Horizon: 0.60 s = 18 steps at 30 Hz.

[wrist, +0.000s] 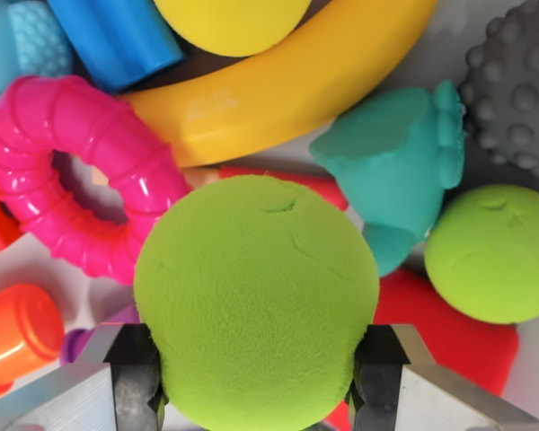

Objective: Pick an object from the bin

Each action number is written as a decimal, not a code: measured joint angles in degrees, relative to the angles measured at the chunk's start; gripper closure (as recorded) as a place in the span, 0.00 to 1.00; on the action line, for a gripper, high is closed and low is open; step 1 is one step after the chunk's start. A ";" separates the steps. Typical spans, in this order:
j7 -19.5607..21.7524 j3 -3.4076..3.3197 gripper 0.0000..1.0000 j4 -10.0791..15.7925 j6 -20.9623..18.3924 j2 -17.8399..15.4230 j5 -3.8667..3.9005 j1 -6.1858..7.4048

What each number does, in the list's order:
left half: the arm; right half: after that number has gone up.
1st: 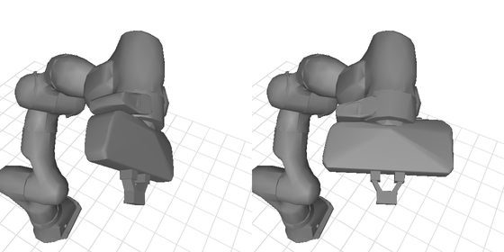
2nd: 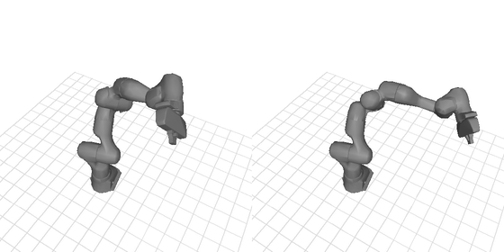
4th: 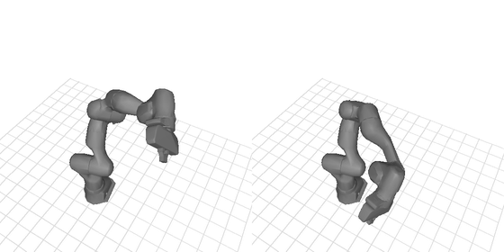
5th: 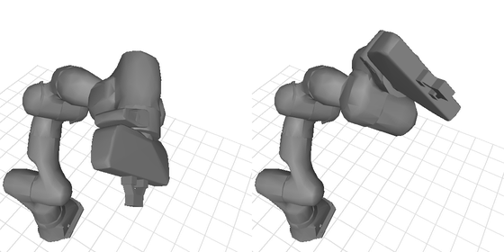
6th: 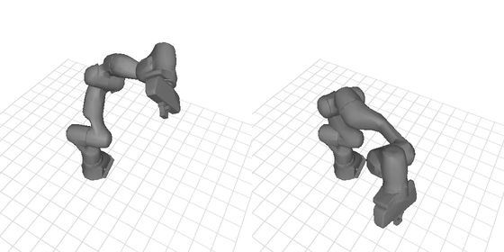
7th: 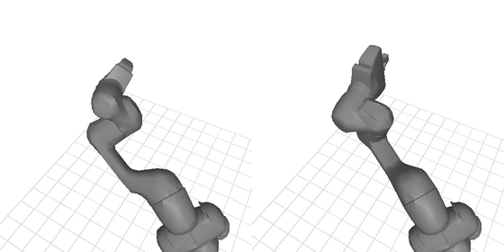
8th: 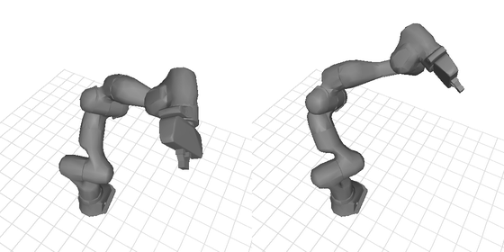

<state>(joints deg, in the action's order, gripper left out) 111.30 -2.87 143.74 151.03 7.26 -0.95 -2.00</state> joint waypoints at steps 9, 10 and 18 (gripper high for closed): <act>0.37 -0.03 1.00 -0.22 -4.98 -4.74 0.48 0.00; 0.40 -0.03 1.00 -0.31 -5.65 -5.34 0.53 0.00; 0.66 -0.04 1.00 -1.33 -10.94 -9.63 0.83 -0.03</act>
<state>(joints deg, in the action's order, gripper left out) 111.96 -2.91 142.40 140.09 -2.37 -0.12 -2.03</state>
